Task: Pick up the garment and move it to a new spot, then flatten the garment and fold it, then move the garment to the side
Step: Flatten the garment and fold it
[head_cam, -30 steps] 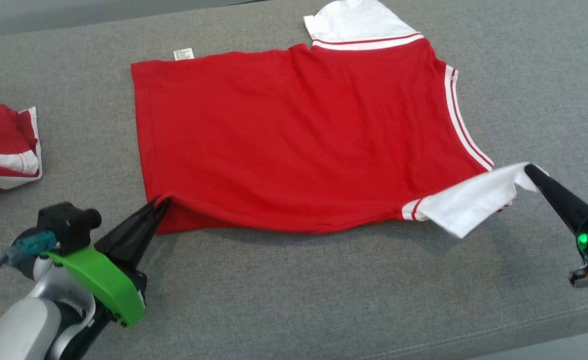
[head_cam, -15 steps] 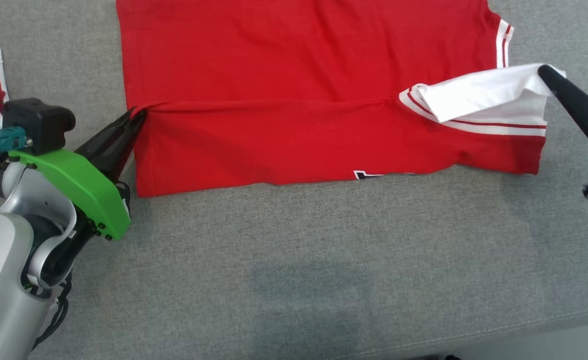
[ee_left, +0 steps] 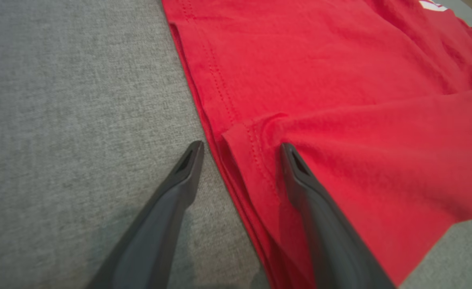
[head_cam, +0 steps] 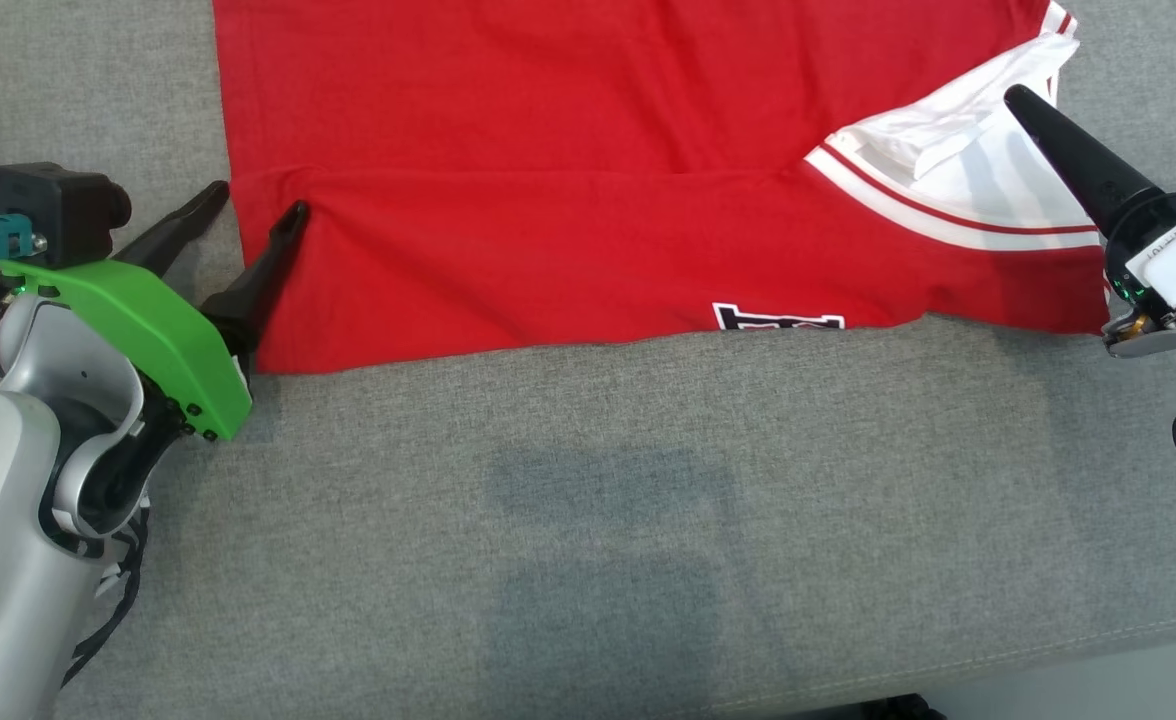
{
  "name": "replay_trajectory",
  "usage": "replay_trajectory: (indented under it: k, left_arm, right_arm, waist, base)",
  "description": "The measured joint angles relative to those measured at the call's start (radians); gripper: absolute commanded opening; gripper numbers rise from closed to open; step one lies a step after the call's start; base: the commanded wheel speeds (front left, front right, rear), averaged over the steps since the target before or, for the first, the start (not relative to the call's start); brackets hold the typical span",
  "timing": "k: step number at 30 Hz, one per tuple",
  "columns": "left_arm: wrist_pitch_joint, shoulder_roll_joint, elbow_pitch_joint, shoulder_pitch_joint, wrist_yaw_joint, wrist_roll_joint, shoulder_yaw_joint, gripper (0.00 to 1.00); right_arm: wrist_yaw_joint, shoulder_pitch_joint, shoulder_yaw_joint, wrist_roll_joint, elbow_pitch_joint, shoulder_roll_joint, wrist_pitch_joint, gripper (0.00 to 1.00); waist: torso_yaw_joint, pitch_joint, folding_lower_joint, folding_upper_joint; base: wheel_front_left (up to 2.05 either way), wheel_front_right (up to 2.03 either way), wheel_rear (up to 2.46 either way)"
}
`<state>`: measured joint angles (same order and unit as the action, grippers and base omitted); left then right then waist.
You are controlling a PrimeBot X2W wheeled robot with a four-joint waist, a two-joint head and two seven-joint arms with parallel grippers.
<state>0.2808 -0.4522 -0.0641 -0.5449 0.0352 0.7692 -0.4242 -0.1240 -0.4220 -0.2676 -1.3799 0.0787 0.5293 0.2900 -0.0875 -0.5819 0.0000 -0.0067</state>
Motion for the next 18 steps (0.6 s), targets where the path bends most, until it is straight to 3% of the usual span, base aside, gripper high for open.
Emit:
replay_trajectory:
  k: [3, 8, 13, 18]
  left_arm:
    - [-0.011, 0.009, -0.018, 0.003, -0.001, 0.014, 0.009, 1.00]
    - [-0.037, 0.030, -0.016, 0.068, -0.027, 0.064, 0.056, 1.00]
    - [-0.040, 0.055, -0.013, 0.162, -0.043, 0.109, 0.061, 1.00]
    - [-0.035, 0.059, -0.016, 0.205, -0.071, 0.147, 0.074, 1.00]
  right_arm:
    - [0.002, 0.000, -0.008, 0.022, -0.020, 0.000, -0.005, 1.00]
    - [0.037, 0.020, -0.016, 0.081, -0.020, 0.021, -0.036, 1.00]
    - [0.043, 0.134, -0.028, 0.164, -0.033, 0.099, -0.056, 1.00]
    - [0.042, 0.196, -0.047, 0.176, -0.044, 0.100, -0.069, 1.00]
  waist:
    - [-0.005, 0.016, 0.0000, 0.0000]
    - [-0.013, 0.056, 0.0000, 0.0000]
    - [-0.016, 0.106, 0.0000, 0.0000]
    - [-0.016, 0.145, 0.0000, 0.0000]
  base:
    - [0.00, 0.00, 0.00]
    - [0.00, 0.00, 0.00]
    - [0.00, 0.00, 0.00]
    - [0.00, 0.00, 0.00]
